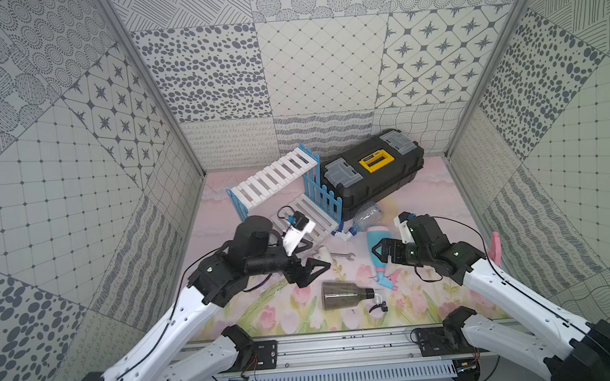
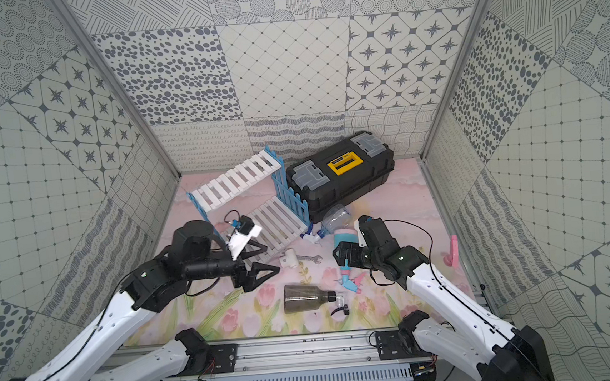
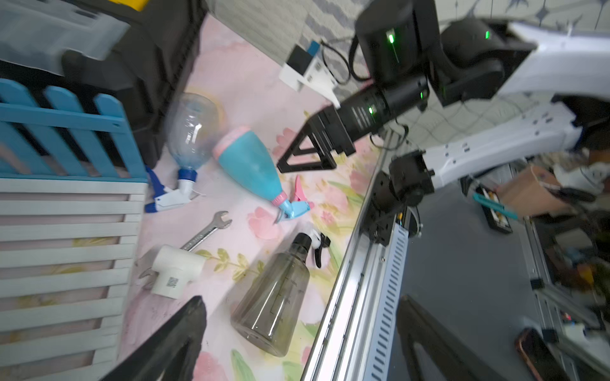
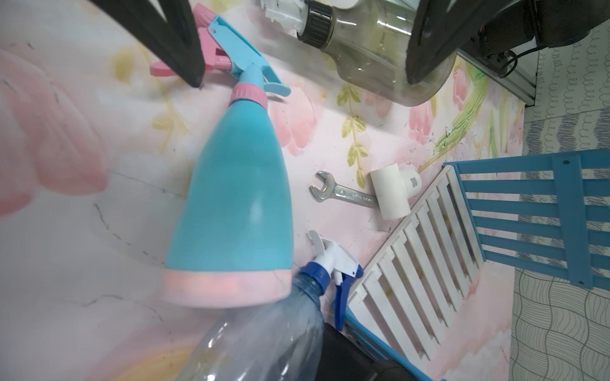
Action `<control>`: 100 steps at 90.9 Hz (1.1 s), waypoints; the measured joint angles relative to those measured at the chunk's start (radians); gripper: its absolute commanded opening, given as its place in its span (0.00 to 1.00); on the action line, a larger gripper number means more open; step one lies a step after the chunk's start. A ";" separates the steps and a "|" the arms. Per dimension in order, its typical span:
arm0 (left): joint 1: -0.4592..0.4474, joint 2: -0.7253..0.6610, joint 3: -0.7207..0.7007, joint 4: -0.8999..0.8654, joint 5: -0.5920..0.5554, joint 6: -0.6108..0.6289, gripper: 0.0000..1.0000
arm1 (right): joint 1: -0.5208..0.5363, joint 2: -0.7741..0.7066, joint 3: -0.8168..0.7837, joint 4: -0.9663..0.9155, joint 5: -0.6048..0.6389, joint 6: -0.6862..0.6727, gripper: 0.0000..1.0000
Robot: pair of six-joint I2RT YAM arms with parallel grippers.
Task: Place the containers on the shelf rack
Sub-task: 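Adjust the shelf at the center of the board, then pick up a container from the center of the board.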
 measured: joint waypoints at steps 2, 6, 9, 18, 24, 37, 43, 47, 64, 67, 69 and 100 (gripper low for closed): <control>-0.032 0.029 -0.006 0.001 -0.004 0.015 0.99 | -0.011 -0.001 -0.004 -0.006 -0.009 -0.005 0.97; -0.085 0.084 -0.018 0.001 -0.013 0.046 0.99 | -0.024 -0.003 -0.011 -0.016 -0.021 -0.010 0.97; -0.119 0.126 -0.024 0.003 -0.022 0.068 0.99 | -0.034 -0.009 -0.016 -0.026 -0.029 -0.013 0.97; -0.195 0.244 -0.033 0.004 -0.041 0.131 0.99 | -0.050 -0.036 -0.025 -0.054 -0.043 -0.018 0.97; -0.234 0.319 -0.033 0.007 -0.050 0.170 0.99 | -0.053 -0.060 -0.028 -0.064 -0.047 -0.018 0.97; -0.289 0.450 -0.031 0.022 -0.055 0.246 0.99 | -0.055 -0.105 -0.039 -0.074 -0.050 -0.016 0.97; -0.311 0.509 -0.031 0.029 -0.063 0.283 0.99 | -0.055 -0.118 -0.042 -0.080 -0.050 -0.014 0.97; -0.321 0.541 -0.028 0.052 -0.064 0.311 0.99 | -0.055 -0.127 -0.043 -0.085 -0.052 -0.013 0.97; -0.346 0.641 -0.028 0.150 -0.146 0.384 0.99 | -0.055 -0.155 -0.043 -0.099 -0.057 -0.007 0.97; -0.347 0.654 -0.034 0.151 -0.161 0.394 0.99 | -0.055 -0.159 -0.044 -0.101 -0.058 -0.006 0.97; -0.347 0.662 -0.039 0.153 -0.169 0.399 0.99 | -0.055 -0.161 -0.044 -0.101 -0.058 -0.006 0.97; -0.348 0.723 -0.060 0.170 -0.245 0.451 0.98 | -0.055 -0.168 -0.044 -0.108 -0.057 -0.004 0.97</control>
